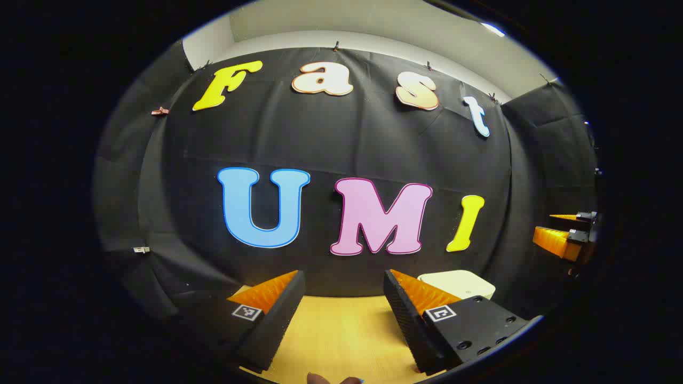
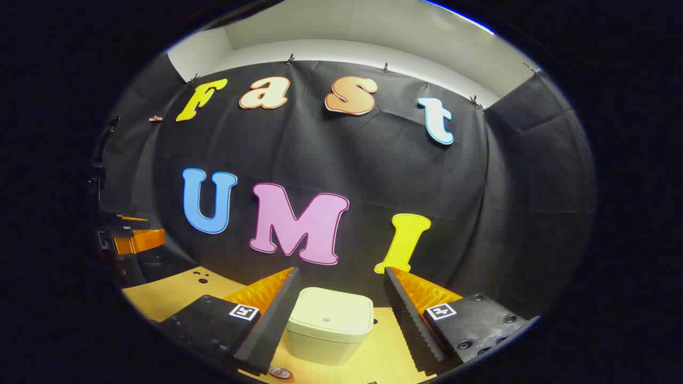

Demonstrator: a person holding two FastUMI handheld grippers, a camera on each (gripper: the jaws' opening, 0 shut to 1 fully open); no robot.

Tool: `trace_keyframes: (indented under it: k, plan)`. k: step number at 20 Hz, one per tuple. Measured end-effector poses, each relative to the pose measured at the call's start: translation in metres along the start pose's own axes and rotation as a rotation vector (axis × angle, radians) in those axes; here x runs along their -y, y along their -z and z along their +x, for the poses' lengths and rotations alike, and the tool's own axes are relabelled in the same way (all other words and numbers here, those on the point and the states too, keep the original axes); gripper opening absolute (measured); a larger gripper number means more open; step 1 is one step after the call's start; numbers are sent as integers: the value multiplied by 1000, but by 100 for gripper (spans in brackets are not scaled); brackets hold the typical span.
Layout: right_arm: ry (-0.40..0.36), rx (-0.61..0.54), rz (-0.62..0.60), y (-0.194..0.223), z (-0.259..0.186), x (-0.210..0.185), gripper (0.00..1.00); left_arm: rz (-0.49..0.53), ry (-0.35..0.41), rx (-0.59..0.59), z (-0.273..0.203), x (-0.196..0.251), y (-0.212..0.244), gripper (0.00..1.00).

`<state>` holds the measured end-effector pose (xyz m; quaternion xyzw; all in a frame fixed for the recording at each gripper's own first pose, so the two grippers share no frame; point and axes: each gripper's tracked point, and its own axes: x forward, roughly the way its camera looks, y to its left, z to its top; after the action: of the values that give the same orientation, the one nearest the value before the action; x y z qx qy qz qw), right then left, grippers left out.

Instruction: Press the lid of the desktop garbage bin to open it, pick up the crumpled paper on the desktop and throw it into the bin, then pick up the pop can on the desktop and drop it into the bin, and finally close the garbage bin lid.

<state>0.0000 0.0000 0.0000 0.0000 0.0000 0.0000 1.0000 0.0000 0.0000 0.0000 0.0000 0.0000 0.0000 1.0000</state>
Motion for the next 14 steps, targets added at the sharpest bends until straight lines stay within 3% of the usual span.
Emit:
trace_keyframes:
  k: [14]
  plan:
    - [-4, 8, 57, 0, -1, -5, 98, 27, 25, 1, -7, 7, 1, 95]
